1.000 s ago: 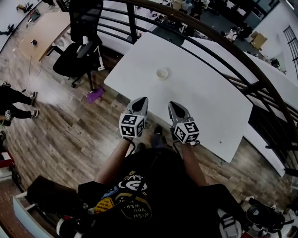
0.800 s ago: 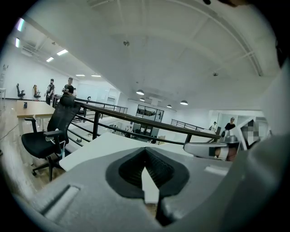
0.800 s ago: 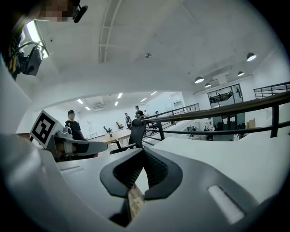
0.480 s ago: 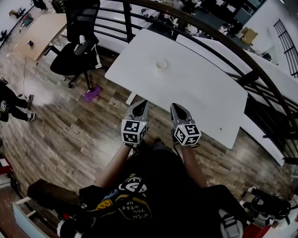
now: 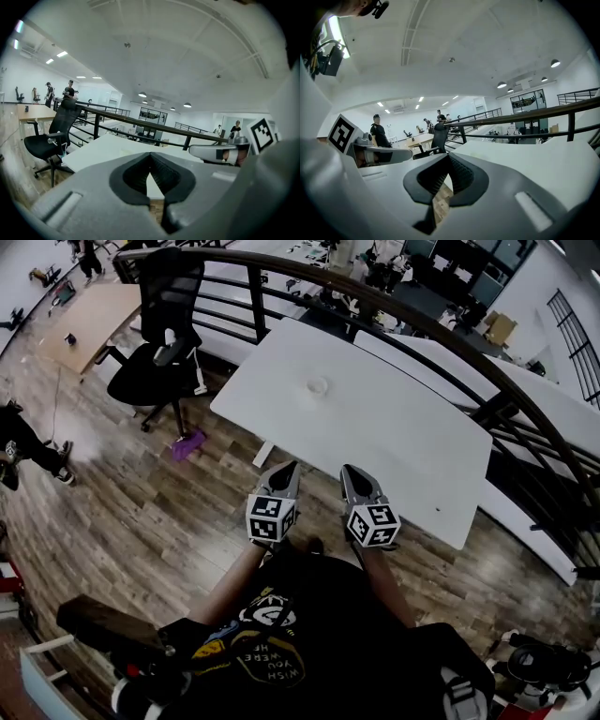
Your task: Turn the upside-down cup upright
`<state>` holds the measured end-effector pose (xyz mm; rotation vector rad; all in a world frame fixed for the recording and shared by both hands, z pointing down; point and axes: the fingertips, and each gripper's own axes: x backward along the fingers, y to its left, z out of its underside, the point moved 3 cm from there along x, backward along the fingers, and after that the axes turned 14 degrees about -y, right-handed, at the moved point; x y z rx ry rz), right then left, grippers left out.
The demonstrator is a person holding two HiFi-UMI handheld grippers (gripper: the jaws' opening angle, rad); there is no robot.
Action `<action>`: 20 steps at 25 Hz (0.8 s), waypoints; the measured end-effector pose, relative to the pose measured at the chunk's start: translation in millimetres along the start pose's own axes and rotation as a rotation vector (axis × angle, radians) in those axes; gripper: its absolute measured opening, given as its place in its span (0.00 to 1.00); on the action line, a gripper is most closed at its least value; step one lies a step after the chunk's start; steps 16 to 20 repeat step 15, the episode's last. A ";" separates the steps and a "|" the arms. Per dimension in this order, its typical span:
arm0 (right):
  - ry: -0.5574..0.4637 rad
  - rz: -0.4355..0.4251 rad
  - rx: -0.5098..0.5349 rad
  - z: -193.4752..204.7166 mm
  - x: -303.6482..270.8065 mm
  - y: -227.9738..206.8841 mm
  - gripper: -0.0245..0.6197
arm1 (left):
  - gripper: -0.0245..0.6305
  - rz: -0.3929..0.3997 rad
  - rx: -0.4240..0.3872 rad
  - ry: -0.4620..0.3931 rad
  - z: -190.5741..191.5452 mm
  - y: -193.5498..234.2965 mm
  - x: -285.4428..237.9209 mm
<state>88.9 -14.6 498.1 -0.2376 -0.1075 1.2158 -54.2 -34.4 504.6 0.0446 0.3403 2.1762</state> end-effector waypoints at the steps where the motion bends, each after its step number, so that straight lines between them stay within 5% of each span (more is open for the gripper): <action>1: -0.004 0.003 -0.004 -1.9 2.0 -1.4 0.04 | 0.05 -0.001 -0.002 -0.003 -1.7 -1.1 1.0; 20: -0.011 -0.034 -0.019 -3.1 20.6 9.0 0.04 | 0.05 0.005 -0.110 -0.023 -7.0 -22.2 9.2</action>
